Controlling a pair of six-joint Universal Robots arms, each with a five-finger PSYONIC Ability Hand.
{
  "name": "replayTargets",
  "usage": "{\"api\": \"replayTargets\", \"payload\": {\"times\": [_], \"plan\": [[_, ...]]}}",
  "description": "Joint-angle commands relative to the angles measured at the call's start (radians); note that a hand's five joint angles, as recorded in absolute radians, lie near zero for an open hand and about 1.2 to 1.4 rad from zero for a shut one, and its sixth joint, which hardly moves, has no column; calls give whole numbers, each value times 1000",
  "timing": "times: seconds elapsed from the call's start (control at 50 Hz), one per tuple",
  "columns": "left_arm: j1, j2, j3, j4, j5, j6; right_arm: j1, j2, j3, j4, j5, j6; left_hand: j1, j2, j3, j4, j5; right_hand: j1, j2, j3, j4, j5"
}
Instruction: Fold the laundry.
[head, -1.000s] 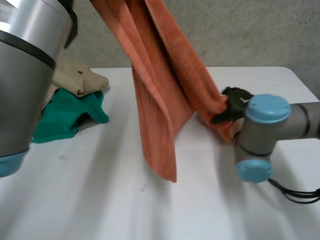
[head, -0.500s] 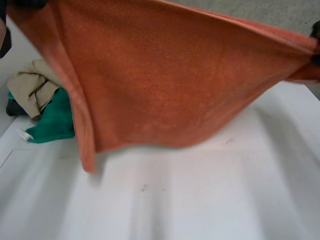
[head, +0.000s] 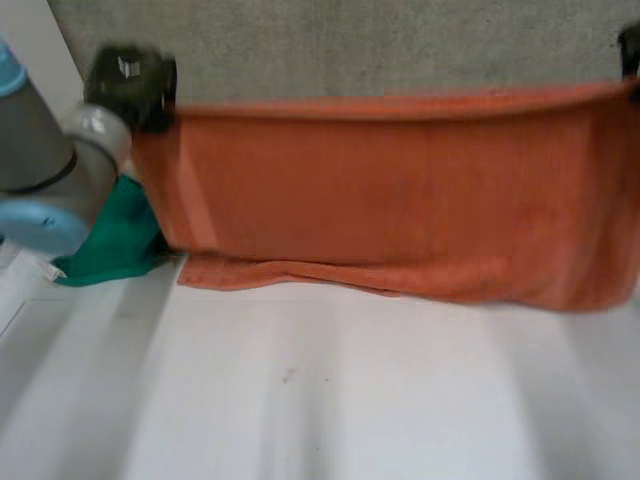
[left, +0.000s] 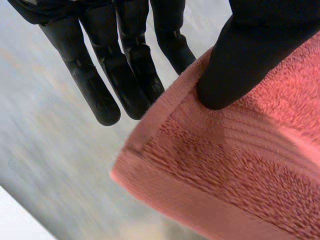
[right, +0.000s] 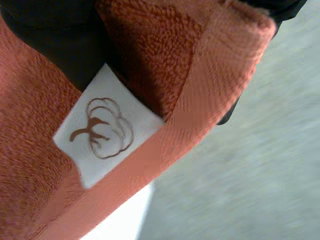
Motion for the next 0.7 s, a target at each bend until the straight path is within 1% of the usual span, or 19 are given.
{"api": "replayTargets", "payload": {"times": [0.02, 0.04, 0.06, 0.08, 0.12, 0.18, 0.24, 0.26, 0.3, 0.32, 0.4, 0.48, 0.54, 0.58, 0.6, 0.62, 0.66, 0.68, 0.7], "plan": [[-15, -60, 247, 482, -96, -49, 73, 116, -268, -529, 161, 109, 242, 195, 200, 195, 233, 257, 210, 203, 198, 241], [-13, -61, 252, 536, -109, -52, 74, 107, -249, -626, 172, 129, 242, 195, 200, 195, 233, 257, 210, 203, 198, 241], [-15, -64, 261, 613, -129, -52, 78, 101, -235, -662, 172, 130, 242, 195, 200, 195, 233, 257, 210, 203, 198, 241], [-15, -66, 261, 630, -136, -54, 79, 92, -218, -686, 172, 130, 242, 195, 200, 195, 233, 257, 210, 203, 198, 241], [-13, -69, 264, 630, -138, -55, 78, 66, -172, -703, 164, 130, 242, 195, 200, 195, 233, 257, 210, 203, 198, 241], [-15, -83, 252, 587, -137, -55, 78, 60, -132, -698, 163, 129, 242, 195, 200, 195, 233, 257, 210, 203, 198, 241], [-18, -92, 204, 535, -133, -55, 79, 60, -69, -666, 161, 127, 242, 195, 200, 195, 233, 257, 210, 203, 198, 241], [-15, -92, 151, 521, -129, -54, 78, 61, -34, -631, 154, 127, 242, 195, 200, 195, 233, 257, 210, 203, 198, 241], [-13, -92, 117, 518, -127, -54, 78, 67, -9, -597, 140, 127, 242, 195, 200, 195, 233, 257, 210, 203, 198, 241], [-10, -92, 92, 518, -127, -54, 78, 81, 18, -559, 120, 127, 242, 195, 200, 195, 233, 257, 210, 203, 198, 241], [-19, -96, -44, 507, -112, -51, 79, 142, 73, -468, 86, 126, 242, 195, 200, 195, 233, 257, 210, 203, 198, 241], [-24, -86, -201, 486, -65, -41, 78, 211, 135, -378, 81, 100, 242, 195, 200, 195, 233, 257, 210, 203, 198, 241], [-41, -78, -320, 436, -29, -9, 79, 241, 196, -310, 89, 52, 242, 195, 200, 195, 233, 257, 210, 203, 198, 241], [-59, -64, -402, 373, -21, 44, 75, 241, 238, -270, 89, 25, 242, 195, 200, 195, 233, 257, 210, 203, 198, 241], [-64, -51, -431, 345, -21, 66, 67, 233, 296, -223, 92, 5, 242, 195, 200, 195, 233, 257, 210, 203, 198, 241], [-65, -5, -493, 287, -21, 113, 67, 230, 314, -207, 94, -2, 242, 195, 200, 195, 233, 257, 210, 203, 198, 241], [-64, 52, -558, 222, -21, 161, 67, 222, 366, -172, 100, -23, 242, 195, 200, 195, 233, 257, 210, 203, 198, 241], [-64, 83, -592, 189, -23, 185, 64, 186, 432, -123, 115, -41, 242, 195, 200, 195, 233, 257, 210, 203, 198, 241], [-62, 151, -662, 125, -29, 231, 62, 152, 474, -92, 129, -57, 242, 195, 200, 195, 233, 257, 210, 203, 198, 241]]}}
